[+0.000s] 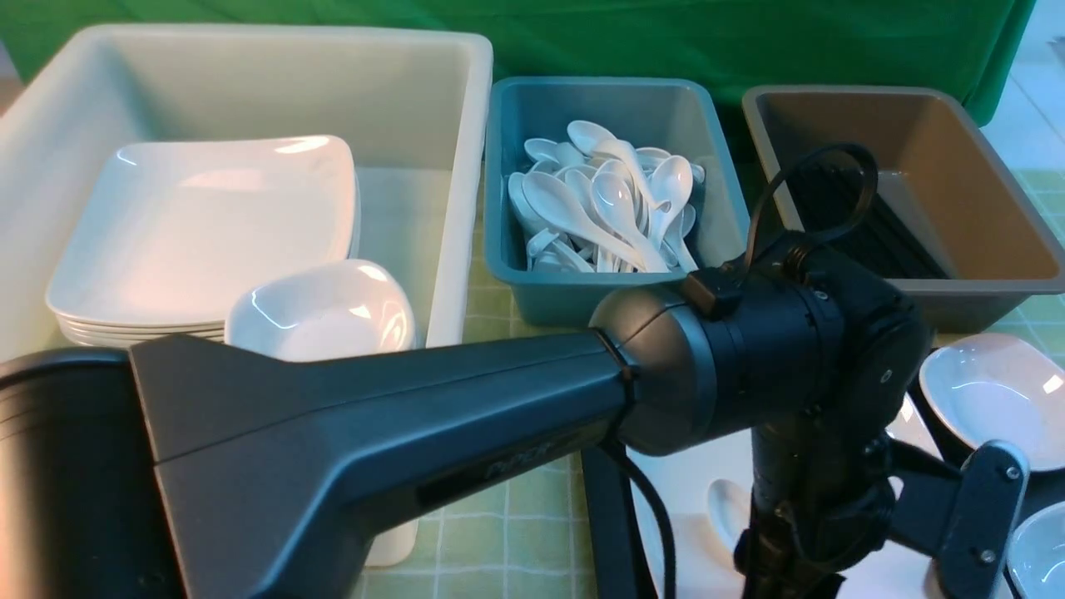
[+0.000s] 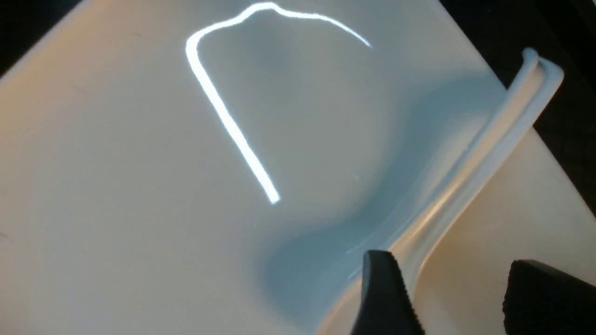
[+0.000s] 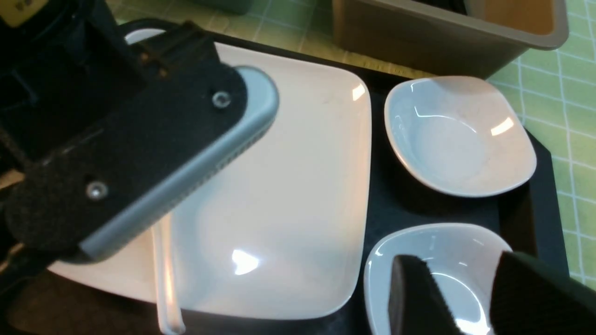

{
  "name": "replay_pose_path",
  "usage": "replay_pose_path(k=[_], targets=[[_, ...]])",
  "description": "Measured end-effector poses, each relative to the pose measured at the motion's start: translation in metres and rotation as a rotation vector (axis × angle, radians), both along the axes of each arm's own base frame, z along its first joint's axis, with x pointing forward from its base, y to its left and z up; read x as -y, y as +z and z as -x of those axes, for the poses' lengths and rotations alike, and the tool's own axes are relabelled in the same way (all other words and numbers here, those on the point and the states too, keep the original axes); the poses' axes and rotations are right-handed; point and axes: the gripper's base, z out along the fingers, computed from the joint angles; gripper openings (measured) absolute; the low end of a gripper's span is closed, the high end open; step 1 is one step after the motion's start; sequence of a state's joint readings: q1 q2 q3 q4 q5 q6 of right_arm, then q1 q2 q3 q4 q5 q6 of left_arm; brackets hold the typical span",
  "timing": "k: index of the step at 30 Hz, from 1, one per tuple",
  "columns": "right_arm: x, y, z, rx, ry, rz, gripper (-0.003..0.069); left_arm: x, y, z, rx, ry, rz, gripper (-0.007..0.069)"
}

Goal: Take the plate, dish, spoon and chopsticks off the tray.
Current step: Use the left arm to grab a soup spoon from the plate

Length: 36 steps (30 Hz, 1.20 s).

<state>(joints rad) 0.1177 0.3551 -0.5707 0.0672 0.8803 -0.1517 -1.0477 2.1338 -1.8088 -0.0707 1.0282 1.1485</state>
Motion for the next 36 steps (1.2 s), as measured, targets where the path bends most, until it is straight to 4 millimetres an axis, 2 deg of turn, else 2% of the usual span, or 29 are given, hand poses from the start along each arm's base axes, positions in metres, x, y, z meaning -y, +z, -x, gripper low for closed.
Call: replay_pose_path(k=[6, 15, 19, 24, 29, 36], targets=[[0.000, 0.000, 0.000, 0.001, 0.000, 0.000, 0.0239, 0.000, -0.022, -0.003, 0.035, -0.060, -0.010, 0.0328], [0.000, 0.000, 0.000, 0.001, 0.000, 0.000, 0.0240, 0.010, -0.043, -0.004, 0.058, -0.115, -0.002, 0.0328], [0.000, 0.000, 0.000, 0.001, 0.000, 0.000, 0.0240, 0.011, -0.045, -0.003, 0.053, -0.116, -0.001, 0.0323], [0.000, 0.000, 0.000, 0.000, 0.000, 0.000, 0.0240, 0.011, -0.047, -0.003, 0.046, -0.116, -0.004, 0.0251], [0.000, 0.000, 0.000, -0.005, 0.000, 0.001, 0.0241, 0.011, -0.047, -0.002, 0.029, -0.085, -0.008, 0.0115], [0.000, -0.001, 0.000, -0.007, 0.000, 0.001, 0.0239, 0.005, -0.039, -0.004, -0.002, 0.162, -0.087, 0.0107]])
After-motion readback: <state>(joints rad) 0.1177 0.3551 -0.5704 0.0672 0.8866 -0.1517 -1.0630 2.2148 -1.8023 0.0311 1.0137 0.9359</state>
